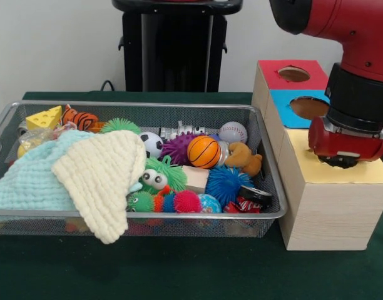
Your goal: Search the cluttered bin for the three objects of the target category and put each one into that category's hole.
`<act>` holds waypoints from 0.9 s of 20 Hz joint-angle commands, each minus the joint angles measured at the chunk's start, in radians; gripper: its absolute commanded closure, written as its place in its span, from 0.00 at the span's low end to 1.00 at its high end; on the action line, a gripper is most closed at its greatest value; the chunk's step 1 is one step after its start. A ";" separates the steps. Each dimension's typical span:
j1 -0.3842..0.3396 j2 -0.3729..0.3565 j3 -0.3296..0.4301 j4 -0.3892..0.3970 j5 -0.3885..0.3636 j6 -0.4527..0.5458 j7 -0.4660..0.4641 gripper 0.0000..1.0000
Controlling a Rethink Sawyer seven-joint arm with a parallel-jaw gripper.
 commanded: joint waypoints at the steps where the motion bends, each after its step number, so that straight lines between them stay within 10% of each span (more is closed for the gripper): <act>1: -0.094 0.128 0.169 0.120 -0.029 -0.145 0.127 1.00; 18: -0.105 0.035 0.164 0.150 -0.009 -0.013 0.161 1.00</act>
